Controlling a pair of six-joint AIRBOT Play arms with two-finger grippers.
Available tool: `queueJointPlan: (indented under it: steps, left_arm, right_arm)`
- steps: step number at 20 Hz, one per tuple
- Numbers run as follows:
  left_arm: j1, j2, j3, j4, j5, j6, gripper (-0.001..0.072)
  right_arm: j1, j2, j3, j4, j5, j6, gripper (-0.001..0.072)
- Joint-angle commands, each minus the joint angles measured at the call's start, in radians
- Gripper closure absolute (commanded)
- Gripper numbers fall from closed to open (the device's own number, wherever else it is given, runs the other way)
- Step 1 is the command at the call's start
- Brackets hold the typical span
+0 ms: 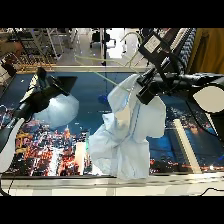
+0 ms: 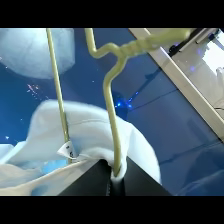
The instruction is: Fold the clothes and pants, and hang the long-sleeved shirts on hangers.
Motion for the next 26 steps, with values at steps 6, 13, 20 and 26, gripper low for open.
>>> queueJointPlan:
  steps: [6, 13, 20, 26]
  left_arm:
    - [-0.166, 0.002, 0.0, 0.337, -0.128, -0.143, 0.0233]
    - [-0.263, 0.002, 0.002, 0.52, 0.003, -0.211, 0.0233]
    - [-0.268, 0.002, 0.027, 0.511, 0.116, -0.246, 0.0227]
    - [-0.303, 0.001, 0.029, 0.521, 0.108, -0.251, 0.0227]
  right_arm:
    - [0.0, -0.023, 0.0, 0.002, -0.054, 0.026, 0.0688]
    - [0.018, -0.035, 0.0, 0.011, -0.056, -0.009, 0.0687]
    - [0.084, -0.035, 0.0, 0.013, -0.055, -0.04, 0.0687]
    - [0.084, -0.034, 0.0, 0.016, -0.057, -0.04, 0.0687]
